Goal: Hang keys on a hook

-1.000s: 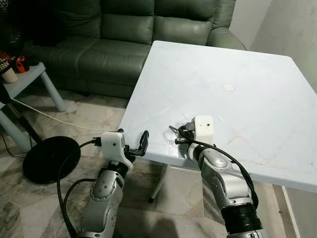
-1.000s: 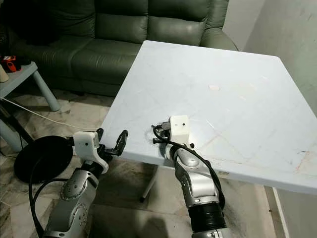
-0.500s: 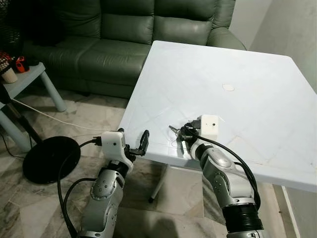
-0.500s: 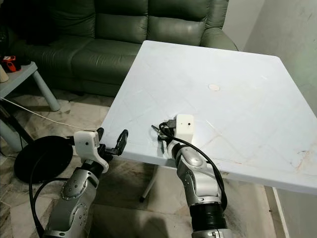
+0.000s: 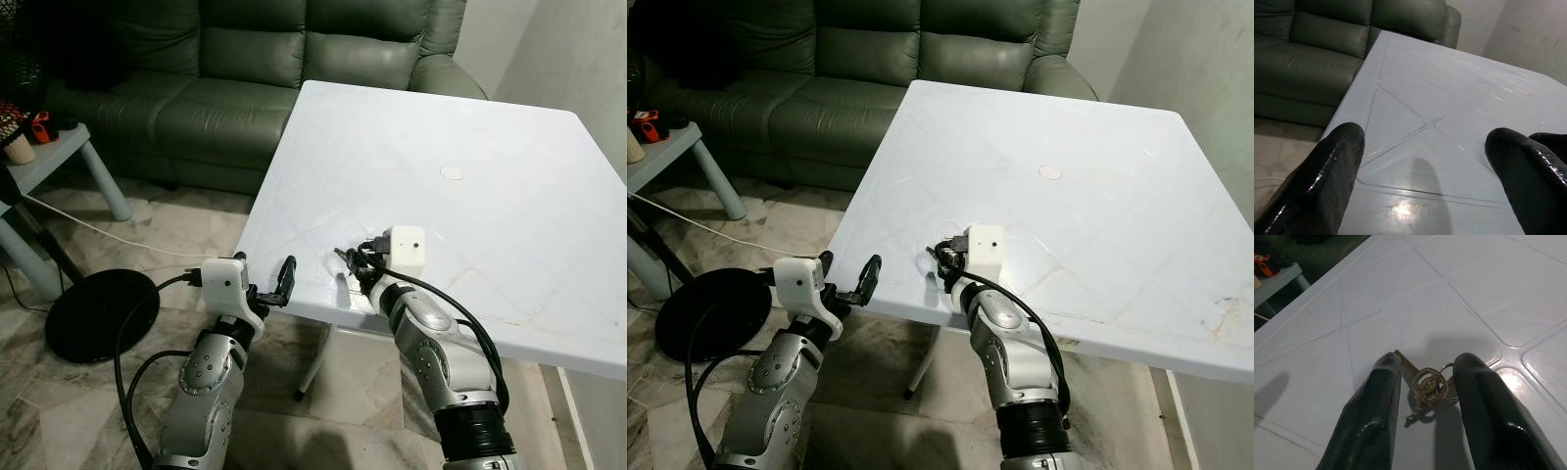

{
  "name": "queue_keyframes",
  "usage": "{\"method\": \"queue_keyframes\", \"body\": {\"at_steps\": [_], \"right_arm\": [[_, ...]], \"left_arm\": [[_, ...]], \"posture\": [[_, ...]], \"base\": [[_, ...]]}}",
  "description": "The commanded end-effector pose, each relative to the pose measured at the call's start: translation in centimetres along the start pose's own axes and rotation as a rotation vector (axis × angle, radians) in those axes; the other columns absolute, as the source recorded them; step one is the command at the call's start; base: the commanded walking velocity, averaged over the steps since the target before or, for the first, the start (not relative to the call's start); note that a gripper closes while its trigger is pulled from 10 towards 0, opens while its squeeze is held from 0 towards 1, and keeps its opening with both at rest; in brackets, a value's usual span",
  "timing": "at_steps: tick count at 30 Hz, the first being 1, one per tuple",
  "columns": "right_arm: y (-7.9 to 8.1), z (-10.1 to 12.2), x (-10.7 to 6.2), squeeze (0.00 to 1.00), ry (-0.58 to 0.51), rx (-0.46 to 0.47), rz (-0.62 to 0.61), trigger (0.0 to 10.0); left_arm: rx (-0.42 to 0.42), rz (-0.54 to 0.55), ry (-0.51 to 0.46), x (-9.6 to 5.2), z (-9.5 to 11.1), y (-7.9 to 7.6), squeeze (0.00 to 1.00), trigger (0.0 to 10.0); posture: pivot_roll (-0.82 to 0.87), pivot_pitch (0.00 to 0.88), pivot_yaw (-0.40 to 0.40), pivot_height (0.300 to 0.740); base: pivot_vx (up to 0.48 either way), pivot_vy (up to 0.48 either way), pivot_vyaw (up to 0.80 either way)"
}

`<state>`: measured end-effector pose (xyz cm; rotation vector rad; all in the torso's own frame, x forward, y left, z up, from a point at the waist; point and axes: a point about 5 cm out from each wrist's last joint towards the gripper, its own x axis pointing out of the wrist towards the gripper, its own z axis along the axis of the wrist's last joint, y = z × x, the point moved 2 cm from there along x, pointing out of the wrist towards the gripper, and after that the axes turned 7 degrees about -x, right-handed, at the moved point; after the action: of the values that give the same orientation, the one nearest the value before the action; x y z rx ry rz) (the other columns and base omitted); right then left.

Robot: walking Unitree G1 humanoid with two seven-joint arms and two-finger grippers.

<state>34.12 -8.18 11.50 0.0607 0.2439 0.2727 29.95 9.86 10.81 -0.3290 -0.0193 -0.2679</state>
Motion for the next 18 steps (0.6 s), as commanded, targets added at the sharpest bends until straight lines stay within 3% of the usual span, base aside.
{"method": "queue_keyframes", "body": {"at_steps": [1,13,18], "right_arm": [[0.15,0.06,-0.14,1.0,-0.008,-0.015,-0.001,10.0],[0.43,-0.46,-0.4,1.0,-0.007,-0.043,-0.003,10.0],[0.36,-0.3,-0.48,1.0,-0.049,-0.112,-0.051,10.0]], "left_arm": [[-0.005,-0.025,0.007,0.23,-0.12,-0.73,0.0,10.0],[-0.006,-0.027,0.003,0.16,0.0,-0.76,0.0,10.0],[-0.007,-0.022,-0.002,0.25,0.09,-0.66,0.0,10.0]], "posture": [[-0.02,0.057,-0.049,0.732],[-0.02,0.066,-0.051,0.732],[-0.03,0.073,-0.05,0.732]], "base": [[0.0,0.0,0.0],[0.0,0.0,0.0],[0.0,0.0,0.0]]}}
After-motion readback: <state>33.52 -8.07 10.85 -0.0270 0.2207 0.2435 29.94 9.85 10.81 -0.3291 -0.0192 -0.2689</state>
